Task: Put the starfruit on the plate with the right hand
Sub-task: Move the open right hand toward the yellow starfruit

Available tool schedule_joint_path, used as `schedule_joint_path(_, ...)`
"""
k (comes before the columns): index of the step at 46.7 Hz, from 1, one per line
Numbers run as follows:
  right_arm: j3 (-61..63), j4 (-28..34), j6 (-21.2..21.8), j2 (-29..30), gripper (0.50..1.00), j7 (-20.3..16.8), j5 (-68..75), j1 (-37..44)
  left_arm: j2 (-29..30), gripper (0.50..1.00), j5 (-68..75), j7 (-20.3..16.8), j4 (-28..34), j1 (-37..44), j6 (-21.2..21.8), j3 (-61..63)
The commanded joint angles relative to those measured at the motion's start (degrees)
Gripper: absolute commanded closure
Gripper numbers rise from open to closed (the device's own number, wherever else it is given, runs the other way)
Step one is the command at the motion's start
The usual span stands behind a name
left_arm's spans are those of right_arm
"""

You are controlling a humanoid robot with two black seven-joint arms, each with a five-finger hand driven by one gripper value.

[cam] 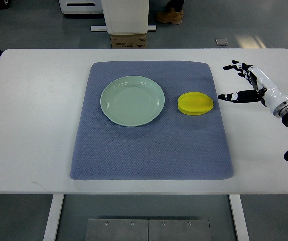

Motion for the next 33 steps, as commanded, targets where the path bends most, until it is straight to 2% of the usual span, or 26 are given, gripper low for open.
schedule_joint_path(1, -0.1, 0.0, -0.1, 0.0, 0.5, 0.0, 0.0, 0.0, 0.0, 0.5, 0.0, 0.0, 0.0, 0.0, 0.0, 0.0)
schedule_joint_path(16, -2.6, 0.0, -2.0, 0.1, 0.5, 0.0, -0.1, 0.2, 0.0, 0.5, 0.0, 0.0, 0.0, 0.0, 0.0, 0.0)
schedule_joint_path(33, -12.2, -0.1, -6.4, 2.3, 0.5, -0.1, -0.1, 6.7, 0.0, 0.5, 0.0, 0.0, 0.0, 0.0, 0.0, 0.0)
